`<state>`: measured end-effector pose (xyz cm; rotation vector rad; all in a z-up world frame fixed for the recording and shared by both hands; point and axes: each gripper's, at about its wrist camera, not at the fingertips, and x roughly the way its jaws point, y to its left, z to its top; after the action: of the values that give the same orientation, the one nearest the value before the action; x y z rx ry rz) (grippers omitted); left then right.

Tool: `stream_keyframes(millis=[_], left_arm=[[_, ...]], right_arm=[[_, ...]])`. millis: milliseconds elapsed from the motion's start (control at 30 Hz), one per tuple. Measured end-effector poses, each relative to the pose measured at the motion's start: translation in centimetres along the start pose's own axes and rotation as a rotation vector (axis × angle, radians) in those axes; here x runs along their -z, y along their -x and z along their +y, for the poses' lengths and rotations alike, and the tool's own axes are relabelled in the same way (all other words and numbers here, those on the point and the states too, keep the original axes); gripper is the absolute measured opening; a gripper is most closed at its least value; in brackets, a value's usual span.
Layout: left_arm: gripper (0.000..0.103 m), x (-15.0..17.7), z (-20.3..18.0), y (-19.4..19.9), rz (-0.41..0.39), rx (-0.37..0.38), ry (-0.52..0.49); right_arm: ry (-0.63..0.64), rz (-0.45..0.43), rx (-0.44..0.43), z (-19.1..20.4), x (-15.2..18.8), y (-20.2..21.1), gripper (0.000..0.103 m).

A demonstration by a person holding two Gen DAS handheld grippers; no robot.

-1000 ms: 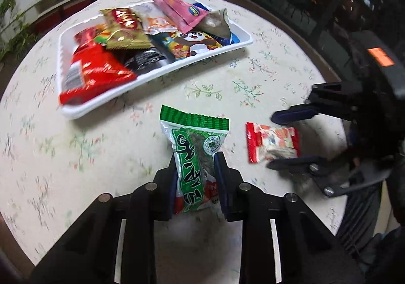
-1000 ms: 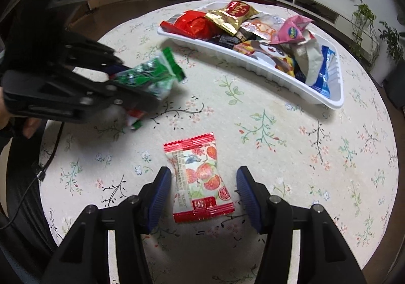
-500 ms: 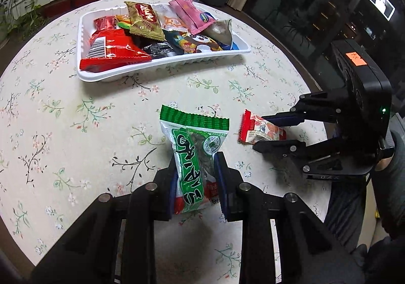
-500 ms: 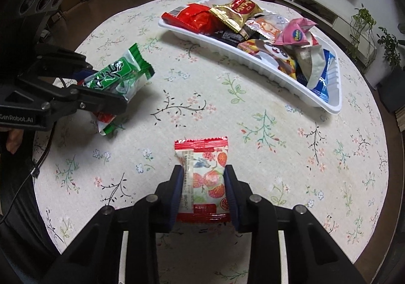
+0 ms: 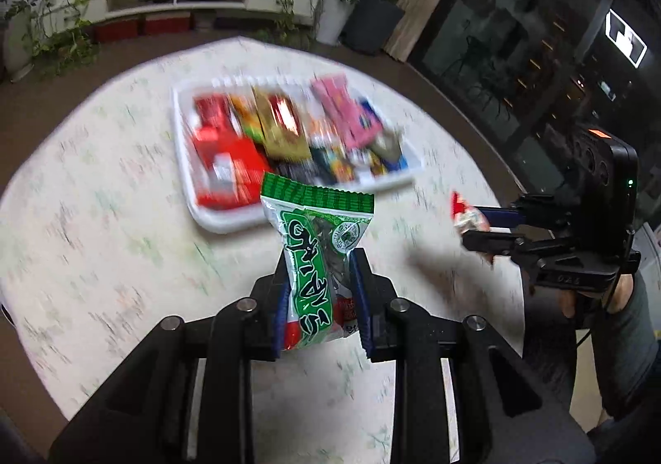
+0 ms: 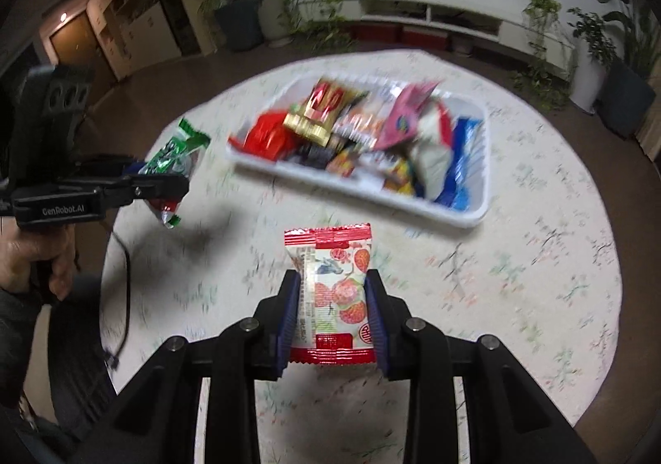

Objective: Organize snacks
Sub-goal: 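Carry both held packs over the white tray, lower them in and open both tools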

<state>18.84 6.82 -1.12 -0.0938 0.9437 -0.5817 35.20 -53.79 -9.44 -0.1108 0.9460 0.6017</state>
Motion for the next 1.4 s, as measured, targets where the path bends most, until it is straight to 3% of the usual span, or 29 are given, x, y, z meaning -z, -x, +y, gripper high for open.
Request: stream_keyframes(millis=[233, 367, 500, 767, 1100, 1267, 1400], left_arm=[[0.024, -7.4, 1.4, 1.1, -0.066, -0.043, -0.003], [0.024, -11.2, 2.6, -0.5, -0.057, -0.072, 0.005], [0.024, -13.4, 3.9, -3.3, -0.032, -0.096, 0.030], [0.024, -13.2, 6.2, -9.3, 0.029, -0.112, 0.075], [0.027, -12.4, 6.7, -11.9, 0.050, -0.123, 0.076], [0.049, -11.7, 6.8, -12.6, 0.063, -0.136, 0.078], [0.049, -11.3, 7.1, -12.7, 0.060, -0.125, 0.086]], right_arm=[[-0.084, -0.181, 0.026, -1.8, -7.4, 3.0, 0.033], [-0.071, -0.207, 0.030, -1.3, -11.3, 1.9, 0.033], [-0.074, -0.174, 0.031, -1.2, -13.5, -1.3, 0.034], [-0.085, -0.081, 0.069, -1.9, -13.5, -7.3, 0.034], [-0.079, -0.029, 0.094, -2.3, -13.3, -10.8, 0.034], [-0.064, -0.002, 0.105, -2.1, -13.0, -11.8, 0.036], [-0.071, 0.004, 0.110, -2.2, -12.8, -12.1, 0.037]])
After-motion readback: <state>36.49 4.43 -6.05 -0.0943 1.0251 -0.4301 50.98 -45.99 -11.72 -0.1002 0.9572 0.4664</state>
